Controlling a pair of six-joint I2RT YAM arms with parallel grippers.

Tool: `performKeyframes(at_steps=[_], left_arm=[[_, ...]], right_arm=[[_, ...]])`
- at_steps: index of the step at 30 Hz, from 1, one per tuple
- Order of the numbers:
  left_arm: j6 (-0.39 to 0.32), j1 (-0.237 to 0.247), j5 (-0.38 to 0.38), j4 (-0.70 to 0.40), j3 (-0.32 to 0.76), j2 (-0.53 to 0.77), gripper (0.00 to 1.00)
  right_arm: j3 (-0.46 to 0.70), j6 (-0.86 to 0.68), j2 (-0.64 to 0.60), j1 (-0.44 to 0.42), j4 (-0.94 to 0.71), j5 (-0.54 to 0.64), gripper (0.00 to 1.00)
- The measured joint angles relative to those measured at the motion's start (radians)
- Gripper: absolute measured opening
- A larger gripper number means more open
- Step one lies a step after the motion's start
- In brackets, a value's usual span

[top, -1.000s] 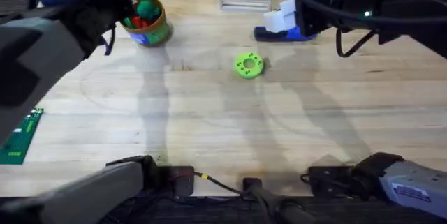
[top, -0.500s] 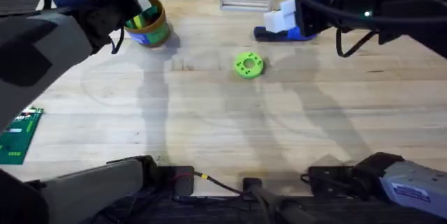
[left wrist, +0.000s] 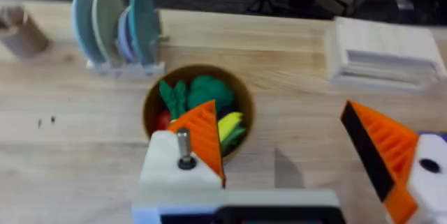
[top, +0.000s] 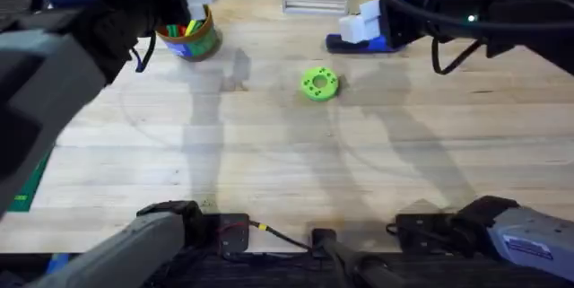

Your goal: Pick up the gripper from the table and insert it into the empty holder that is missing its gripper. Then pick up a screw, insert it into the mounting hole, and use the screwdriver to tighten it. Finally, clean up the table by picking up the vegetable and placing it into the bucket.

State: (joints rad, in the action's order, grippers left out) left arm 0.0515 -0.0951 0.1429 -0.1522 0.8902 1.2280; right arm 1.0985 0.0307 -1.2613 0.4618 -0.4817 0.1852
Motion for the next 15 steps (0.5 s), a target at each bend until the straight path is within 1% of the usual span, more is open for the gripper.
performKeyframes(at_steps=[3,6,10,12,15], left_arm=[[-0.100,0.061,0.006,-0.080,0.000,-0.095,0.996],[-0.171,0.136,0.016,-0.194,0.000,-0.186,0.995],[-0.213,0.234,0.019,-0.355,0.000,-0.278,0.995],[-0.224,0.288,0.021,-0.436,0.000,-0.318,0.995],[-0.234,0.350,0.022,-0.525,0.000,-0.360,0.995]], right_arm=[[0.000,0.000,0.000,0.000,-0.026,0.000,0.992],[0.000,0.000,0.001,0.000,-0.085,0.000,0.992],[0.000,0.000,0.032,0.000,-0.144,0.000,0.992],[0.000,0.000,0.073,0.000,-0.152,0.000,0.992],[0.000,0.000,0.139,0.000,-0.154,0.000,0.992]])
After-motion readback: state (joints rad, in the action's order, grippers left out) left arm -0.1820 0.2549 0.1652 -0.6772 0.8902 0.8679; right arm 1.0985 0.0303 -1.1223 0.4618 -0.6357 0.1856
